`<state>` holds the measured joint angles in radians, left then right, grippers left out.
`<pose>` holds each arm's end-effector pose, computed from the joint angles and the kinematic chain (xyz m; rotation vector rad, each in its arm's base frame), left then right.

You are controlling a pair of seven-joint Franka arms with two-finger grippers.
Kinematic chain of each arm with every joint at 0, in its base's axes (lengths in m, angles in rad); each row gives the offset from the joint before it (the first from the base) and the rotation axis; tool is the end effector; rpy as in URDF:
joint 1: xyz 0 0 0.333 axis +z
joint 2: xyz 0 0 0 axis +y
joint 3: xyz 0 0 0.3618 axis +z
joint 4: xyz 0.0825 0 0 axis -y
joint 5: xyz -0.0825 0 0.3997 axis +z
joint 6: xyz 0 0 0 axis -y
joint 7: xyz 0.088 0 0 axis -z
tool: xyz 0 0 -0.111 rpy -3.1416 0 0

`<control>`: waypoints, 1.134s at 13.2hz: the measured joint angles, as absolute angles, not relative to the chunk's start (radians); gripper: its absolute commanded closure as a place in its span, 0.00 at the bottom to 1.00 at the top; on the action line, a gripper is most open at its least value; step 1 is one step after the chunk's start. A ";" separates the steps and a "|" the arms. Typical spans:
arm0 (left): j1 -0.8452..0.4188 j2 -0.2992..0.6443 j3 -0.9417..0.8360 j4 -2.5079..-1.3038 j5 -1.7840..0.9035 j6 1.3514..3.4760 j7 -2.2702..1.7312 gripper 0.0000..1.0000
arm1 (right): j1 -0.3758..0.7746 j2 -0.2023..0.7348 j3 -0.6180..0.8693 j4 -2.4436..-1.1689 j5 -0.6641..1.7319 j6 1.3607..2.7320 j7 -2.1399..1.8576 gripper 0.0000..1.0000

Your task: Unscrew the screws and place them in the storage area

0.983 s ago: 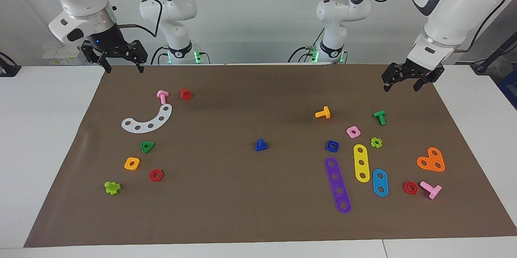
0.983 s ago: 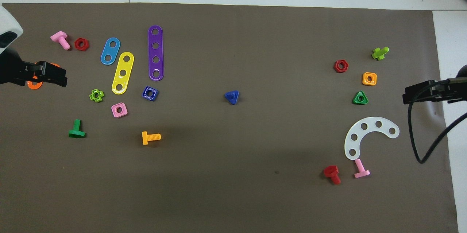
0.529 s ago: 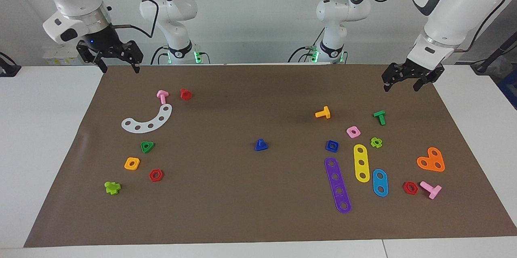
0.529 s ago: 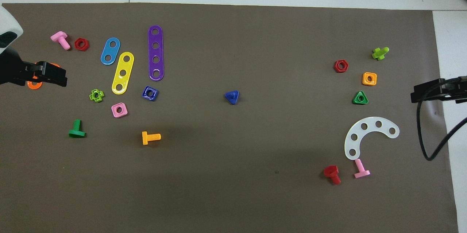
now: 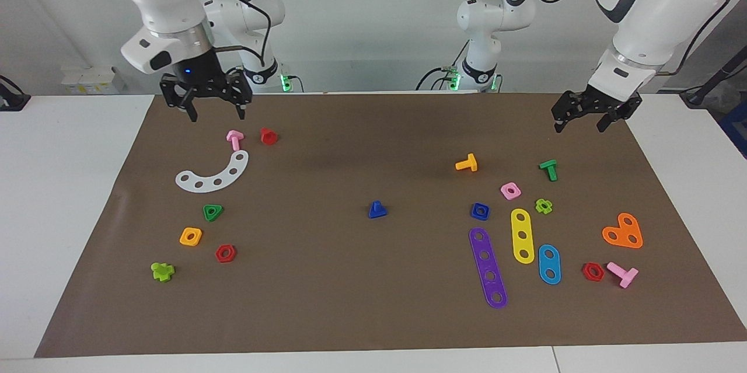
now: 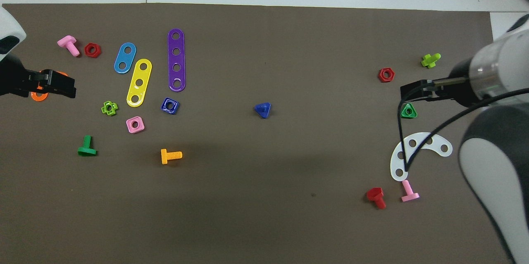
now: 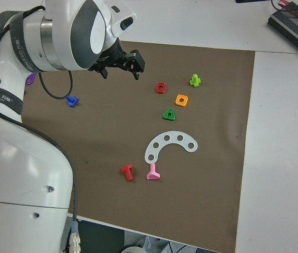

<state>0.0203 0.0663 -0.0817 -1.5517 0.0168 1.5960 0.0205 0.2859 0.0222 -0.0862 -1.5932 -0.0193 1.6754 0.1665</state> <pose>0.5940 -0.0329 0.6393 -3.1269 0.1289 0.0337 0.5765 0.1153 0.6520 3.1297 0.0543 0.0985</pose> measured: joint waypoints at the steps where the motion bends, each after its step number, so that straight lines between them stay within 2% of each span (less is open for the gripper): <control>1: 0.020 0.066 -0.082 -1.552 0.017 1.596 0.020 0.00 | 0.340 0.056 -0.085 -1.593 -0.019 1.711 0.243 0.00; 5: 0.020 0.066 -0.082 -1.552 0.017 1.596 0.020 0.00 | 0.548 0.282 -0.077 -1.580 0.015 2.002 0.556 0.00; 8: 0.020 0.066 -0.082 -1.552 0.017 1.596 0.020 0.00 | 0.618 0.428 -0.076 -1.577 0.023 2.162 0.612 0.01; 9: 0.020 0.066 -0.082 -1.552 0.017 1.596 0.020 0.00 | 0.631 0.466 -0.076 -1.578 0.023 2.196 0.612 0.06; 10: 0.020 0.066 -0.082 -1.552 0.017 1.596 0.020 0.00 | 0.643 0.506 -0.076 -1.580 0.023 2.229 0.612 0.15; 11: 0.020 0.066 -0.082 -1.552 0.017 1.596 0.020 0.00 | 0.649 0.537 -0.076 -1.585 0.023 2.257 0.612 0.27; 12: 0.020 0.066 -0.082 -1.552 0.017 1.596 0.020 0.00 | 0.651 0.557 -0.076 -1.594 0.023 2.272 0.612 0.35; 15: 0.020 0.066 -0.082 -1.552 0.017 1.596 0.020 0.00 | 0.650 0.564 -0.077 -1.613 0.023 2.278 0.612 0.59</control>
<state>0.0203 0.0663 -0.0817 -1.5523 0.0168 1.5960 0.0202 0.6502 0.5642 -0.0775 -1.6129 0.0227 2.2784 0.6121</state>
